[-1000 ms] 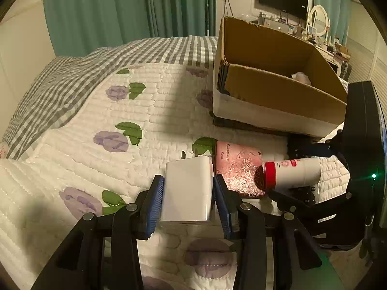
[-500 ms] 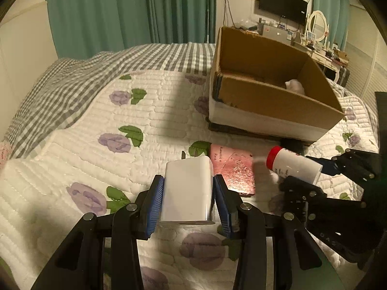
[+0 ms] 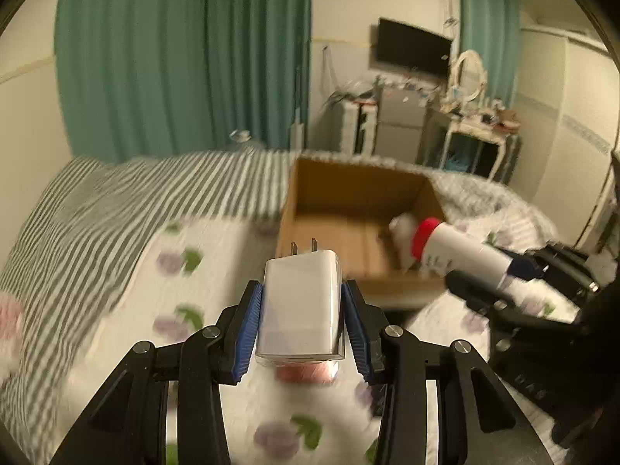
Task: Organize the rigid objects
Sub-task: 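Drop the charger block and red-capped bottle into the box, opening both tools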
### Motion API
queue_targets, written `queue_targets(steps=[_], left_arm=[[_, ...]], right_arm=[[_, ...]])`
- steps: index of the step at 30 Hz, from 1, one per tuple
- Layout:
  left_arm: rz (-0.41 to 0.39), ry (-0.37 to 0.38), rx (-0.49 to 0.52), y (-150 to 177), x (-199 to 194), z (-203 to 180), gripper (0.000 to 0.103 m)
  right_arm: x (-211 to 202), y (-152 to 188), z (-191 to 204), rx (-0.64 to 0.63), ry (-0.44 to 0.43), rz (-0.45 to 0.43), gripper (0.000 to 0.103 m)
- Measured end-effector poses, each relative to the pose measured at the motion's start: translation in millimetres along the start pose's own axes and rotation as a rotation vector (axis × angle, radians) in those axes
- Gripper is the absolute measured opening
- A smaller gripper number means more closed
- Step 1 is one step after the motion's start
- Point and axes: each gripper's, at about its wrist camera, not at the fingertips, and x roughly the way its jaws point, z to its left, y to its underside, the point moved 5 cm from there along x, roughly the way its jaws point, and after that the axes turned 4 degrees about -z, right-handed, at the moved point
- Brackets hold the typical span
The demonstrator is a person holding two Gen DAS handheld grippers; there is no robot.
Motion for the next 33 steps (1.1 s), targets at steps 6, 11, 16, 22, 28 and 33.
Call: queue_targets(steps=[6, 11, 16, 22, 28, 33], left_arm=[[-0.033, 0.02, 0.077, -54, 43, -17, 0.042], [0.018, 0.054, 0.097, -67, 109, -24, 0.042], [0.077, 0.069, 0.13, -56, 168, -36, 0.042], [0.124, 0.082, 0.148, -40, 197, -44, 0.042], [0.126, 0.084, 0.166, -37, 192, -44, 0.048], [0.074, 0.072, 0.148, -49, 166, -35, 0.053]], right_arm=[[7, -38, -35, 0.029, 0.042, -0.057, 0.037], [35, -56, -64, 0.056, 0.064, -0.067, 0.037], [77, -62, -86, 0.067, 0.074, -0.044, 0.037], [117, -53, -96, 0.062, 0.072, 0.009, 0.037], [126, -45, -101, 0.068, 0.078, 0.026, 0.037], [122, -45, -102, 0.083, 0.085, 0.021, 0.037]])
